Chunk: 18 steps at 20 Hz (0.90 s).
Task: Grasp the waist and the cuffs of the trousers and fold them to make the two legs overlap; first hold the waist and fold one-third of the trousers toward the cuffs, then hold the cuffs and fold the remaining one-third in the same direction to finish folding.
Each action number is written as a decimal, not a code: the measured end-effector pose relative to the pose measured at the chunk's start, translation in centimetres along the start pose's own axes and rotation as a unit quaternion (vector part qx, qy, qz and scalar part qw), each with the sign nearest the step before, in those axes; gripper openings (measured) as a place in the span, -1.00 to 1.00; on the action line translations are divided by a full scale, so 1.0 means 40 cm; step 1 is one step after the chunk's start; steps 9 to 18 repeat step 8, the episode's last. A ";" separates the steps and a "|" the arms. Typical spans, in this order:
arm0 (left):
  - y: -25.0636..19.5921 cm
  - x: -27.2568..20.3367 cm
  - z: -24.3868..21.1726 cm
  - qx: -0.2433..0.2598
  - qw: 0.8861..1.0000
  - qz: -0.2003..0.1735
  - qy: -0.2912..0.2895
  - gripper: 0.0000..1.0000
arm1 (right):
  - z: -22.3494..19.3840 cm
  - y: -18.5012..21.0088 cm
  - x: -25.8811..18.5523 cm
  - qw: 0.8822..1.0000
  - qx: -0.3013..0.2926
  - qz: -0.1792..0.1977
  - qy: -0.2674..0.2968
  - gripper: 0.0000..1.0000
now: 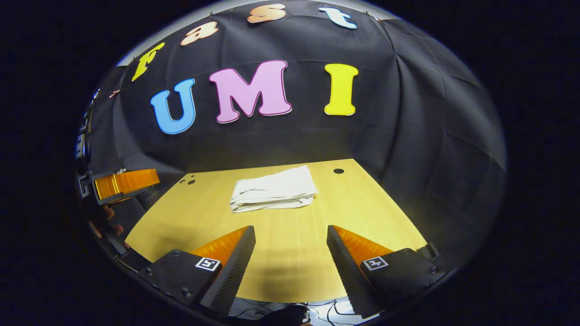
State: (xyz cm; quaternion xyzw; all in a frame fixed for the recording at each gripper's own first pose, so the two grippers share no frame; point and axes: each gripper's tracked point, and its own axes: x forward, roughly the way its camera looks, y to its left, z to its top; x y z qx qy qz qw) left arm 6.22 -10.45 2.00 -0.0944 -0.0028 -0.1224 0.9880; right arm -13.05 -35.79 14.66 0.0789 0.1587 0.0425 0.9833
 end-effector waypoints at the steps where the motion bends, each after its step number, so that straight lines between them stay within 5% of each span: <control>1: 0.015 -0.030 -0.005 -0.004 1.000 0.012 0.001 0.91 | -0.010 0.008 -0.011 1.000 0.005 0.002 0.005 0.95; 4: 0.081 -0.100 -0.017 -0.017 0.997 0.073 0.010 0.92 | -0.022 0.024 -0.041 1.000 0.015 0.004 0.006 0.98; 8: 0.204 -0.167 -0.051 -0.003 0.979 0.204 0.027 0.92 | -0.022 0.043 -0.071 1.000 0.021 0.004 -0.005 0.98; 18: 0.204 -0.167 -0.051 -0.003 0.979 0.204 0.027 0.92 | -0.022 0.043 -0.071 1.000 0.021 0.004 -0.005 0.98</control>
